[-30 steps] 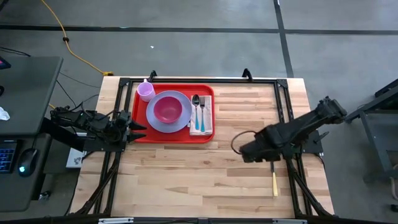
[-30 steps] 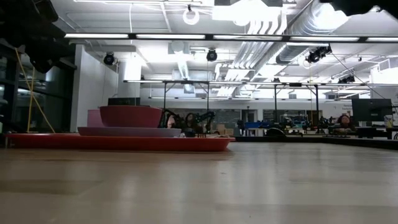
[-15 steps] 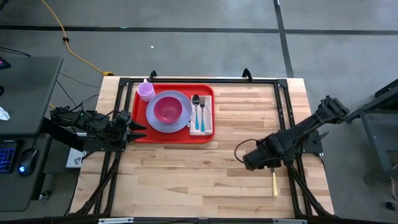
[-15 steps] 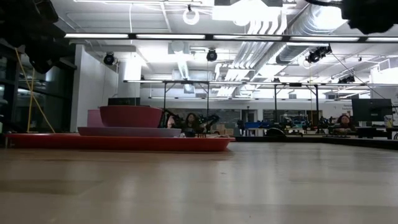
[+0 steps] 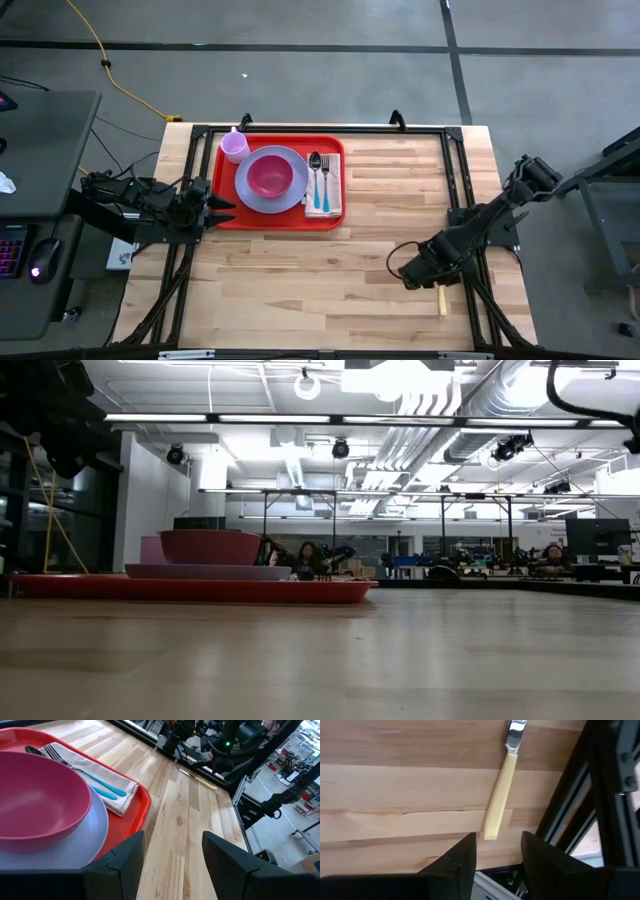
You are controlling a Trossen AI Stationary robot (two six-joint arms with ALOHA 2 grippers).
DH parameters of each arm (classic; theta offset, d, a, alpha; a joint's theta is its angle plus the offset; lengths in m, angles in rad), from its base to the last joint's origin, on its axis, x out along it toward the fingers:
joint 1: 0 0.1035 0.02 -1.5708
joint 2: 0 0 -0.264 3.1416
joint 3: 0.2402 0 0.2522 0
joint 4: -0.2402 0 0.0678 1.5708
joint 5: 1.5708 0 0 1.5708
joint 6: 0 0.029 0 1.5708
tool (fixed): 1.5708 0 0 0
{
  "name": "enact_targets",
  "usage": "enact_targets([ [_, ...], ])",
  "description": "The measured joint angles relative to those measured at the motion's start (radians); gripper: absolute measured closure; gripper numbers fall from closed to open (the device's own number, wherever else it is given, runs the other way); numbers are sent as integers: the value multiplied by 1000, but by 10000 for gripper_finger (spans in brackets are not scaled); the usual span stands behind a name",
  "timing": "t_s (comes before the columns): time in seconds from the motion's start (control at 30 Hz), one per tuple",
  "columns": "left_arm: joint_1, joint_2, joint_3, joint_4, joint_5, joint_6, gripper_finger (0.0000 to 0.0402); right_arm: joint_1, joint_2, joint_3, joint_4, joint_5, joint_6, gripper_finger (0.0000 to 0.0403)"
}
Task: Set up tray
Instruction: Put the yellow knife to the right of the blue fork on the brown napkin
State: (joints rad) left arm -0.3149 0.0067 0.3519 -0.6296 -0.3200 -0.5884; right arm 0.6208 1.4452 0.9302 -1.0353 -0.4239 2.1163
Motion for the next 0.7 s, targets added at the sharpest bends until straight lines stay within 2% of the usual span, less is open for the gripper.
enact_targets([
  [0.17, 0, 0, 0, 0, -1, -5, 174, 13, 0, -64, 47, -50, 8, 269],
  [0.7, 0, 0, 0, 0, -4, -44, 174, 37, 0, -284, 363, -58, 16, 269],
])
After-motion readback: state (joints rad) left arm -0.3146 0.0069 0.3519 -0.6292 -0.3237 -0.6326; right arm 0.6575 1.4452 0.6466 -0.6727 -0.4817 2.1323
